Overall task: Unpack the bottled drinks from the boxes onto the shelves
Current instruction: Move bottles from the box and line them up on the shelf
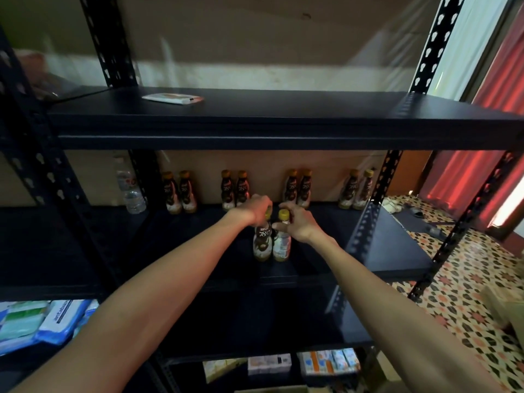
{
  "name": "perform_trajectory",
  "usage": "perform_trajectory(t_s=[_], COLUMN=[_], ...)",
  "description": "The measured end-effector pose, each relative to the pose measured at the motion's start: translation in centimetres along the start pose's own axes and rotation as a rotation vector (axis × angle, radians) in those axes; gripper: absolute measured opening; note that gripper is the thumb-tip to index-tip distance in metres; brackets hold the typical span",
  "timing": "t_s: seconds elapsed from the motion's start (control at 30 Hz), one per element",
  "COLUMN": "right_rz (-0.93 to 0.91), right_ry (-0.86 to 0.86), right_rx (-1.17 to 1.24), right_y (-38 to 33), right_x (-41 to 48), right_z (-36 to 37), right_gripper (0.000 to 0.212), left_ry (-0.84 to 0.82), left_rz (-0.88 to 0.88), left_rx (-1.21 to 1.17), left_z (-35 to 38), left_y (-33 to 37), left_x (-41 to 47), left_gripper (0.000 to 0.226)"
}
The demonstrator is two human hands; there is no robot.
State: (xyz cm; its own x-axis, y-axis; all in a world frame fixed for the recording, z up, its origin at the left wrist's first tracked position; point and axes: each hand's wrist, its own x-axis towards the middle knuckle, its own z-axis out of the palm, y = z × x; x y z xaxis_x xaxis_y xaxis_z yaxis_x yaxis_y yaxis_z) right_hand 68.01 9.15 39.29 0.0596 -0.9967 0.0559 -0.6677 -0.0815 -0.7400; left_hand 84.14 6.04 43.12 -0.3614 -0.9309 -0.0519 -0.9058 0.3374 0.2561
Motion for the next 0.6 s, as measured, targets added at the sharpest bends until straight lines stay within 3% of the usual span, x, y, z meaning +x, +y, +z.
perform_trajectory(t_s=[0.07,0.2,0.33,0.6], right_rz=[0.015,0.076,0.029,-0.011], right_ry=[0.03,0.048,-0.082,-0.087], right_rx=[0.002,-0.058,-0.102,-0.087], right_y=[-0.3,-0.4,-1.1,-0.9], right_x=[0.2,0.5,1.1,0.9], right_z=[-0.1,-0.2,-1.2,-1.4], right_gripper=[0.054,0.021,0.038,0.034], left_ry=[0.01,0.018,0.043,0.042], left_rz=[-0.005,-0.023,-0.035,-0.023], left_rx=[-0.016,-0.045,-0.044,-0.037], left_z=[0.2,0.4,0.5,0.4], left_y=[0.1,0.3,0.3,0.3], left_x=[-0.1,-0.4,-0.7,-1.4], left_gripper=[0.033,0.03,0.04,0.038])
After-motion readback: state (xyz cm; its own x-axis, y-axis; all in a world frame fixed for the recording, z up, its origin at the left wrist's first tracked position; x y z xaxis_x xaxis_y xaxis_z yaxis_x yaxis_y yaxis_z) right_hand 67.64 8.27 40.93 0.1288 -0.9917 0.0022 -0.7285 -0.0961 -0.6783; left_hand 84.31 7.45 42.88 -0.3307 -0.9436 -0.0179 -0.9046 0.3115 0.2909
